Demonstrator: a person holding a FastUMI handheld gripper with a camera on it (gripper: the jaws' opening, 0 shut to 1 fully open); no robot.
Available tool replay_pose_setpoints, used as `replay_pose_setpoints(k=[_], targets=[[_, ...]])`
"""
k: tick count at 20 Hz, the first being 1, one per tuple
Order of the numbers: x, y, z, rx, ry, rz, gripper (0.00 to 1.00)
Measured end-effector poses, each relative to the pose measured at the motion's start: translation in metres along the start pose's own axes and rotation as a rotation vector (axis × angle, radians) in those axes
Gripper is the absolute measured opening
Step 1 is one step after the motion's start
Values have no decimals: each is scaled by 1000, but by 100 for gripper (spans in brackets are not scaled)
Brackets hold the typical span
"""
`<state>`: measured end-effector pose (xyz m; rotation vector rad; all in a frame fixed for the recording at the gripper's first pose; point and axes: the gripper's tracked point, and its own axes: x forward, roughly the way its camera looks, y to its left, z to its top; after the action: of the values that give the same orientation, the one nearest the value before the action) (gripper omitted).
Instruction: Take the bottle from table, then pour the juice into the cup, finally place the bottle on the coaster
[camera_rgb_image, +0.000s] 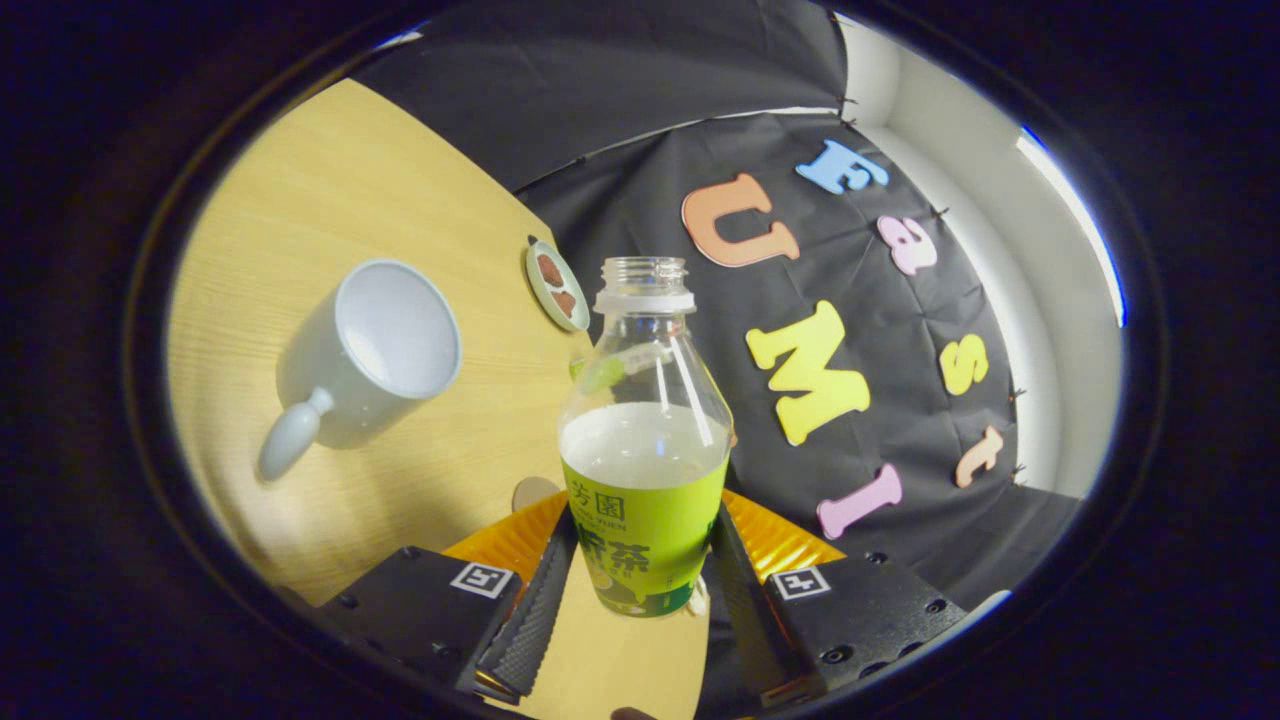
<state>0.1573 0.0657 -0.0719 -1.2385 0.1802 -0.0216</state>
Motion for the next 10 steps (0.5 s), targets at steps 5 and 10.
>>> replay_pose_setpoints(k=[5, 10], targets=[[6, 1, 3, -110, 11, -44, 79], [-9, -7, 20, -193, -8, -120, 79]])
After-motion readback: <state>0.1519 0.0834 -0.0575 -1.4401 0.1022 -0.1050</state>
